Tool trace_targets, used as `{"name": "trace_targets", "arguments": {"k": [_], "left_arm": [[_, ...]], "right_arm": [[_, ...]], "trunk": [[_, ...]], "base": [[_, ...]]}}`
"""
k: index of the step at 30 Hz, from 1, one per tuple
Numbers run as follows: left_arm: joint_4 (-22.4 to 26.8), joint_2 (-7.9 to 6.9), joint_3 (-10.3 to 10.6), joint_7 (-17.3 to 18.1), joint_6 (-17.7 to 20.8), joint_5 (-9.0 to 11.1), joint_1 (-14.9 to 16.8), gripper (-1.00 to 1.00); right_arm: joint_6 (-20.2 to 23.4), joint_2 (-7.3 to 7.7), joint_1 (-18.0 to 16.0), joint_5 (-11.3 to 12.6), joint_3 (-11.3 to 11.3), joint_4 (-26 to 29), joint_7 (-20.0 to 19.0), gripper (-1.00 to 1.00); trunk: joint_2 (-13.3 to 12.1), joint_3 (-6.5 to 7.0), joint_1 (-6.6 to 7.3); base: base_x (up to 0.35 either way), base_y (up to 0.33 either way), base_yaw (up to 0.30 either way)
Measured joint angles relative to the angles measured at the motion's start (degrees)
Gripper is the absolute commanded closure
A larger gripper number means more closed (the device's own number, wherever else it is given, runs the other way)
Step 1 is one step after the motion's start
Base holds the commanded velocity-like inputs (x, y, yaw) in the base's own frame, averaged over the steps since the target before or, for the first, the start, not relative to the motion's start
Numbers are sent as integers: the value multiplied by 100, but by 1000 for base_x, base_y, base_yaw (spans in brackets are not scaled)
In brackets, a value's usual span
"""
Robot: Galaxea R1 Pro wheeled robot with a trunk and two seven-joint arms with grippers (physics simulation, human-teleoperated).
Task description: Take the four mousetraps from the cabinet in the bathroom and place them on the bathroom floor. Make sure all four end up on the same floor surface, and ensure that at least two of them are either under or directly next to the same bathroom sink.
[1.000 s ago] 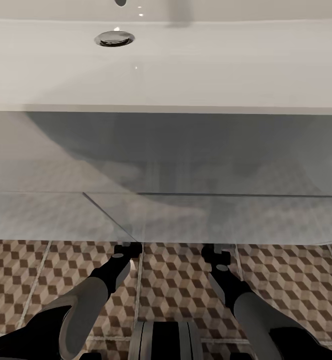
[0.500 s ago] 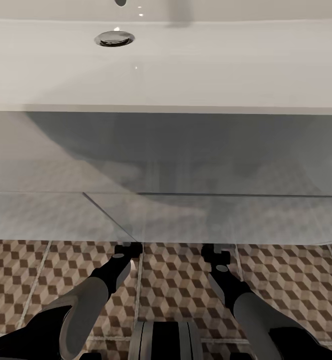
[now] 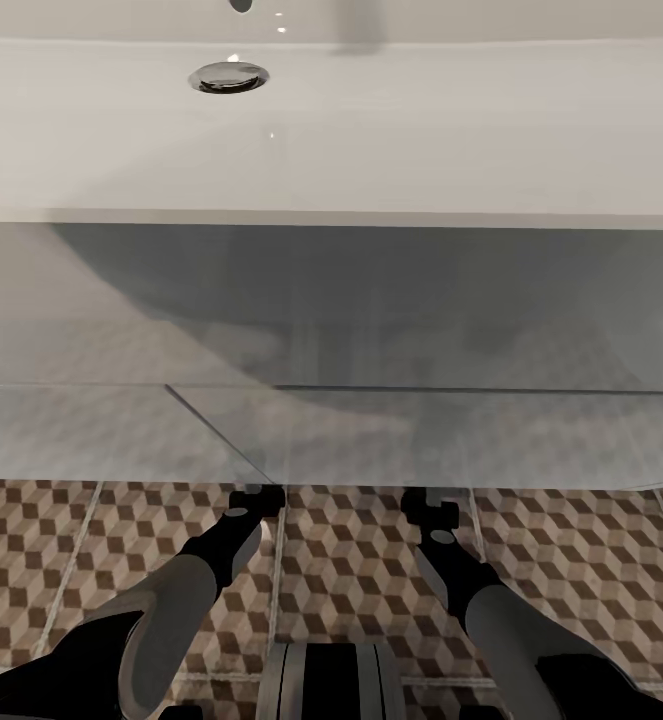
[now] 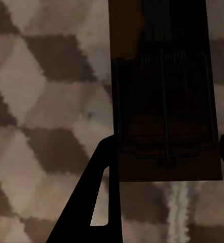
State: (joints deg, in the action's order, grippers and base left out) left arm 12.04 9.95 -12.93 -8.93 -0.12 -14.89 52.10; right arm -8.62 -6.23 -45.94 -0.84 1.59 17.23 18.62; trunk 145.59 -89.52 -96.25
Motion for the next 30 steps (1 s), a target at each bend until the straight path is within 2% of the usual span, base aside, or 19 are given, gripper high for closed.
{"name": "trace_targets", "arguments": {"k": [9,19,30], "left_arm": [[0,0,-8,-17,-11,4,0,100],[12,0,-9,-51,-12,-4,0,100],[17,0,-16,-52,-12,-5,7,100]], "right_arm": [[0,-7,0,-10,0,5,0,100],[7,-18,0,-29,5,5,-1,100],[6,-68,0,-56,8,8,-2,100]], "trunk": [[0,0,0],[13,-221,-26],[13,-222,-26]], "base": [[0,0,0],[0,0,0],[0,0,0]]}}
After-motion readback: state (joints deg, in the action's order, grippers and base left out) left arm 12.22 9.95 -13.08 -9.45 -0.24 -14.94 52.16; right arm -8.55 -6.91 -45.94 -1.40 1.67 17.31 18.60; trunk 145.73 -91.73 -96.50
